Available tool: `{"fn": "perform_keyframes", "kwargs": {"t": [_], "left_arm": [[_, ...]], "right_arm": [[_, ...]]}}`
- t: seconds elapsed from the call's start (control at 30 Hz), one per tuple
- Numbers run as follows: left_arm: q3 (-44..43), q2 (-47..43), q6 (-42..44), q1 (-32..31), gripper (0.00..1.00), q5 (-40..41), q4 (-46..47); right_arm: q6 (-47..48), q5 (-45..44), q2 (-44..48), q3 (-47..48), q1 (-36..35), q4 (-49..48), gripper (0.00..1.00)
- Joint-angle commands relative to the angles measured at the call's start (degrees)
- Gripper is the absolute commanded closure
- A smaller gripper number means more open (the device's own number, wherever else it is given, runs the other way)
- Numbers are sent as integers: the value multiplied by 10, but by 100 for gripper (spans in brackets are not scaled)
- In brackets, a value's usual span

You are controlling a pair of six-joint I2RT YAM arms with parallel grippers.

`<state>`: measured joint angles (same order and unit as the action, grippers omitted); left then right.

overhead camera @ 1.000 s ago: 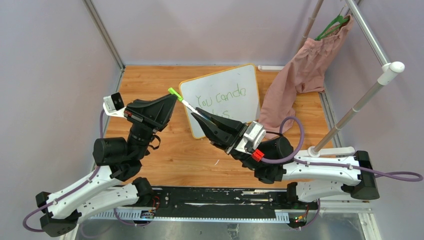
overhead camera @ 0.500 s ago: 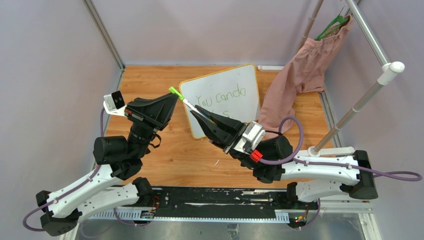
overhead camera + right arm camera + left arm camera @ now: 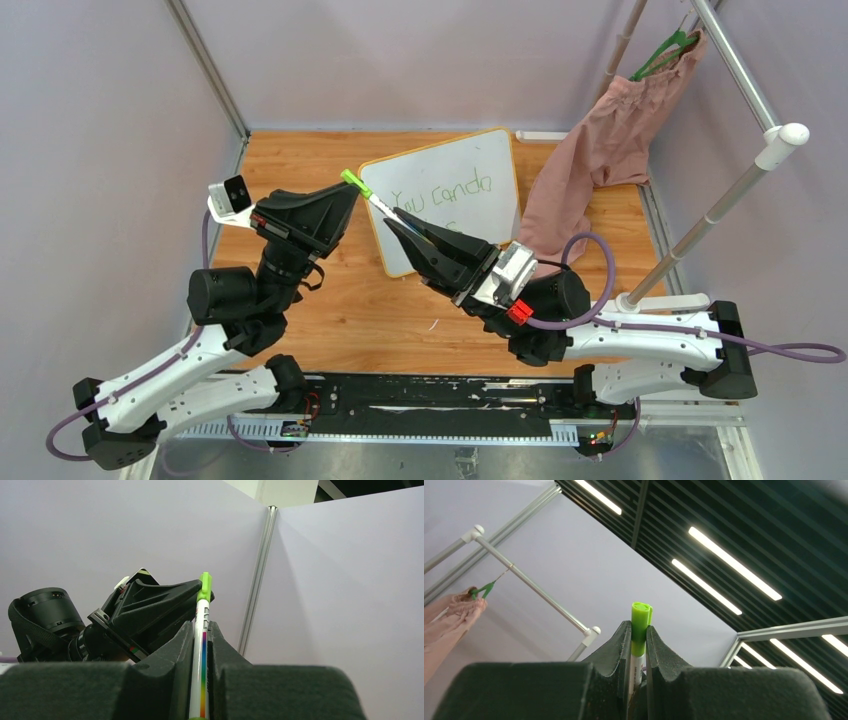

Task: Write a sentence on the whiteboard
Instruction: Close the whiteboard marker at the center of the board.

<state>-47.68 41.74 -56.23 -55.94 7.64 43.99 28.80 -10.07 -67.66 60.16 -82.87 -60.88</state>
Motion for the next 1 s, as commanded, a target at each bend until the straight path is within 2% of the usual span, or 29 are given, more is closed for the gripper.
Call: {"fn": "perform_keyframes", "kwargs": {"t": [0.0, 0.1, 0.23, 0.5, 0.97], "left_arm": [[12, 0, 0, -4, 100, -43, -36], [21, -13, 5, -4, 100, -24, -36], [23, -23, 15, -4, 95, -11, -36], [18, -26, 23, -4, 92, -11, -36], [14, -27, 23, -4, 74, -16, -36]], "right_arm": [[-3, 18, -1, 7, -5, 15, 100], [-11, 21, 6, 3, -5, 16, 100], [-13, 22, 10, -2, -6, 17, 100], [-14, 21, 13, -6, -5, 21, 100], [-17, 24, 15, -10, -6, 20, 100]]}}
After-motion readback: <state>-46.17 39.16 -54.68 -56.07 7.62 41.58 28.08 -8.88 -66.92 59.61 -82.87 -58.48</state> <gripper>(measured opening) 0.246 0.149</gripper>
